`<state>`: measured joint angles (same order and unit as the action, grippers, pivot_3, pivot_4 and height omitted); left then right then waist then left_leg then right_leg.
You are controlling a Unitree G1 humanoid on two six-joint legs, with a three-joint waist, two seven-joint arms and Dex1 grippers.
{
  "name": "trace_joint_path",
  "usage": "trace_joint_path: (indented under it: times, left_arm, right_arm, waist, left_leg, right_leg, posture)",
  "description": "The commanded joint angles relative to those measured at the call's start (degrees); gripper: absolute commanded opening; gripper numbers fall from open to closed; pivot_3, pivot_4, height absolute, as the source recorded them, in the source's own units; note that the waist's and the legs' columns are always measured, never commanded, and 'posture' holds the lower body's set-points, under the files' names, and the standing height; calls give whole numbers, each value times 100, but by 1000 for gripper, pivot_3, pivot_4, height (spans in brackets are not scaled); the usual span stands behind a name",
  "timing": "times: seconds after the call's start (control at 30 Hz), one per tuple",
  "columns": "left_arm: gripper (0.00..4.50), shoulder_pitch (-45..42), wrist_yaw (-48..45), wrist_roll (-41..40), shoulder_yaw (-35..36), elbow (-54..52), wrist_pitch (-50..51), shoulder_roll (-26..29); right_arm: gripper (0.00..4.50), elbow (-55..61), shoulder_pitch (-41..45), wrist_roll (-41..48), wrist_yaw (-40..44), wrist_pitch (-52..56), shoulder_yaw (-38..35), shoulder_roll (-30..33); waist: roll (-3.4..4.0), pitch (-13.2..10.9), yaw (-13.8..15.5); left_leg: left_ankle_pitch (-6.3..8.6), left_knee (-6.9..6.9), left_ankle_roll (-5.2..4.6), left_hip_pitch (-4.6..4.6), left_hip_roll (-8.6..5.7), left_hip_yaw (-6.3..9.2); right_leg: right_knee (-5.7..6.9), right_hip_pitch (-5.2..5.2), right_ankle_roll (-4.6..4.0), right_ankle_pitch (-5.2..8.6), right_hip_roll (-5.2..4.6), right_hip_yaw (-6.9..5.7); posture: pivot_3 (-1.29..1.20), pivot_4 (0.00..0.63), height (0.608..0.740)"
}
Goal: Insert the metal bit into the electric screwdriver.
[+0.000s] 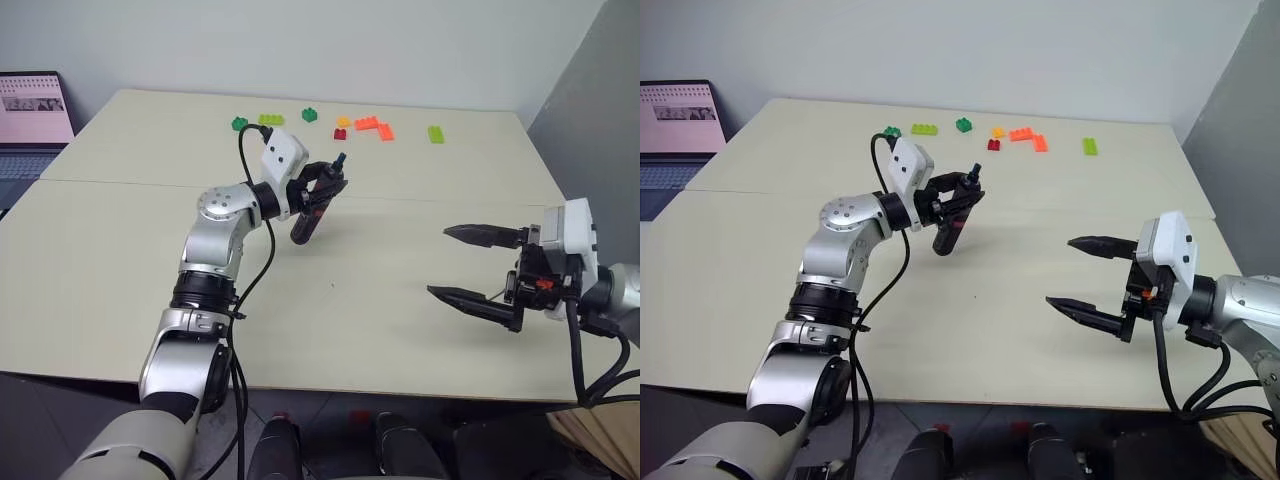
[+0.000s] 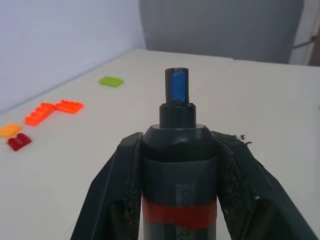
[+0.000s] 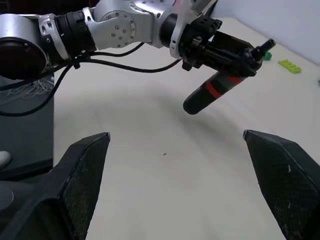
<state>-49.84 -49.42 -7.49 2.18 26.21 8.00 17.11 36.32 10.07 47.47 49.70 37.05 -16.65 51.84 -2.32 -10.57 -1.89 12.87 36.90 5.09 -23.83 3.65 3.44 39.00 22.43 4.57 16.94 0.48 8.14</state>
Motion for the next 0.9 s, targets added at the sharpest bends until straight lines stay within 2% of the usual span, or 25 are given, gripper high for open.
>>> trace_joint_path:
  times: [0.03, 0.37, 0.6, 0.9]
  left_arm:
    - [1647, 286, 298, -84, 86, -176, -539, -92]
    - [1646, 1330, 879, -294, 102, -995, -645, -234]
    - [1645, 2048, 1093, -631, 337, -1982, -71, 52]
    - [1644, 2304, 1189, -979, 422, -2643, 420, 347]
  right_arm:
    - [4500, 19, 234, 62, -19, -3, -52, 91]
    - [4500, -104, 658, 213, -101, 189, -35, 106]
    - [4500, -124, 833, 216, -43, 223, 71, 95]
    - [4500, -258, 918, 69, 116, 130, 193, 111]
  waist:
    - [1, 1, -4]
    - [4, 3, -1]
    - [10, 6, -13]
    - [11, 6, -11]
  left_leg:
    - [0, 0, 0, 1, 0, 0]
    - [0, 0, 0, 17, 0, -3]
    - [0, -3, 0, 26, 1, -7]
    - [0, -2, 0, 34, 1, -13]
  right_leg:
    - [0, 0, 0, -1, 0, 1]
    - [-1, -16, 5, -3, 0, 4]
    - [-1, -18, 7, -3, 0, 9]
    - [-2, -23, 26, -1, 0, 15]
  posture:
    - [0, 150, 740]
    - [0, 150, 740]
    - [0, 150, 740]
    - [0, 150, 740]
